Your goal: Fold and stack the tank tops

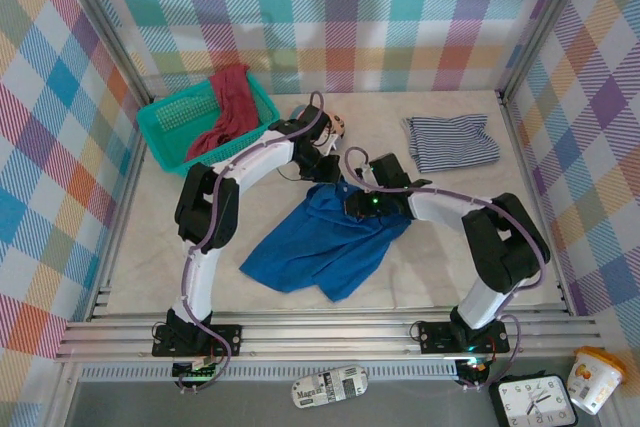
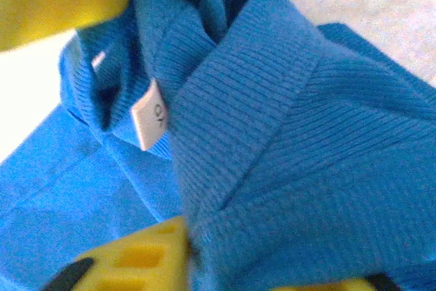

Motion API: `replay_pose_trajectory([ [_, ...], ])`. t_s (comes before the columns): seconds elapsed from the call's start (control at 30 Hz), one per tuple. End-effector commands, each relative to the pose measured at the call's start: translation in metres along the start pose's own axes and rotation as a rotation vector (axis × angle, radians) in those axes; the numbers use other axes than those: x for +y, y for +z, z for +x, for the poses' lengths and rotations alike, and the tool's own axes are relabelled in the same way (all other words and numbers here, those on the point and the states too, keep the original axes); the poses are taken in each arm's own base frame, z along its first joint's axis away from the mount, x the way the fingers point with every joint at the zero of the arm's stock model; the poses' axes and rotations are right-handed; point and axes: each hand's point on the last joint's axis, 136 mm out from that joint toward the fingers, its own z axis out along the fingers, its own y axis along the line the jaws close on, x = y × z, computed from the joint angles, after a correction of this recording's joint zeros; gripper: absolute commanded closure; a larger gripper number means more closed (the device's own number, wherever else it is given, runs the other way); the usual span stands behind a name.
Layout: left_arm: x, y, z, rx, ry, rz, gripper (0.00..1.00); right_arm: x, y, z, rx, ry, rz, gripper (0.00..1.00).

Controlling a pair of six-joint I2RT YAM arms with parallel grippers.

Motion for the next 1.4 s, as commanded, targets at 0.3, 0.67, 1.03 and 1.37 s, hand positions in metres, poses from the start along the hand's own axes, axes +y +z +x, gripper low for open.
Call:
replay_pose_trajectory([
  [0.3, 0.005, -0.101, -0.026, -0.173, 0.087, -0.151, 0.92, 0.033, -0.099, -0.038, -0.192, 0.047, -0.102, 1.0],
  [0.67, -0.001, -0.063, -0.084, -0.258, 0.064, -0.117, 0.61, -0.097, -0.102, -0.092, -0.215, 0.231, 0.05, 0.98],
  [1.03, 0.047, -0.101, 0.055, 0.041, 0.036, -0.302, 0.43, -0.067, -0.104, -0.069, -0.123, 0.084, 0.066, 0.47],
  [1.37, 0.074, -0.08, 0.211, 0.221, -0.183, -0.246, 0.5, 0.054, -0.079, 0.052, 0.031, -0.203, -0.102, 0.38],
])
